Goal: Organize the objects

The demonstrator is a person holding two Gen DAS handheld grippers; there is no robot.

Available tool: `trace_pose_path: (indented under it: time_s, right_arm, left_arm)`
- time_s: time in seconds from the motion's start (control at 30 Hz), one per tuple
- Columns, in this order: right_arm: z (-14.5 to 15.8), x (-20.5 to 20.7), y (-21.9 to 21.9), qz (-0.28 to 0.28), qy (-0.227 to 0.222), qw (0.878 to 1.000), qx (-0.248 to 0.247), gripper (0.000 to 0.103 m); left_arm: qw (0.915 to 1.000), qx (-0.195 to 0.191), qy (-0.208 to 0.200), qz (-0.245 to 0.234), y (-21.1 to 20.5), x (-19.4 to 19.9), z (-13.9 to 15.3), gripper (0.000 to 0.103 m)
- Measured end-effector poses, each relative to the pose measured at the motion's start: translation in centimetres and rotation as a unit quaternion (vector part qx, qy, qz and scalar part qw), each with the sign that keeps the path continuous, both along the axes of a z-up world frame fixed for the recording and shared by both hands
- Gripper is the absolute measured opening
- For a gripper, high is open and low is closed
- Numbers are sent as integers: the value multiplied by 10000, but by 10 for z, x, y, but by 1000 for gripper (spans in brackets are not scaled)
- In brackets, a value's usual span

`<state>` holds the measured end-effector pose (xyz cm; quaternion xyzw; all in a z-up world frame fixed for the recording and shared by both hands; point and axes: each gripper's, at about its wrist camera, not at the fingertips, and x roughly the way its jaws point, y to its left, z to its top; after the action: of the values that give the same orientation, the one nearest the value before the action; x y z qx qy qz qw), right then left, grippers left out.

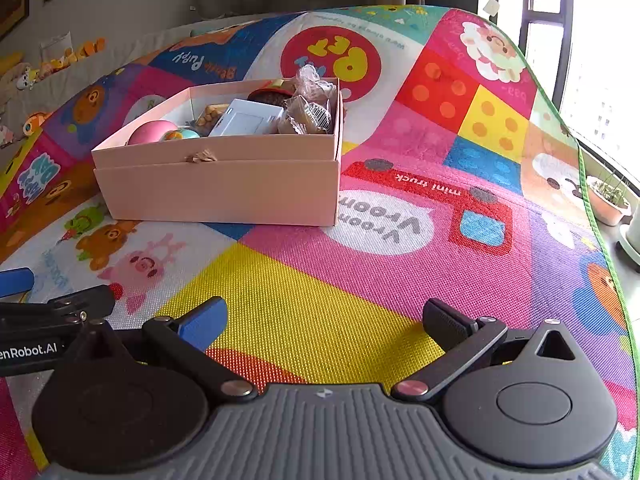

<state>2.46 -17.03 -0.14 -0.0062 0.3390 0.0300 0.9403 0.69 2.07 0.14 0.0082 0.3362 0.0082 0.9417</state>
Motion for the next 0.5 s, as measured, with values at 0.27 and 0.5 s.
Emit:
trace_pose_path:
  time_s: [0.27,0.5]
  right_arm:
    - [0,0,0,0,0,10000,-1,103]
    - [0,0,0,0,0,10000,-2,103]
  left_arm:
    - [10000,0,0,0,-1,1,0,101]
    - [10000,1,0,0,0,0,0,101]
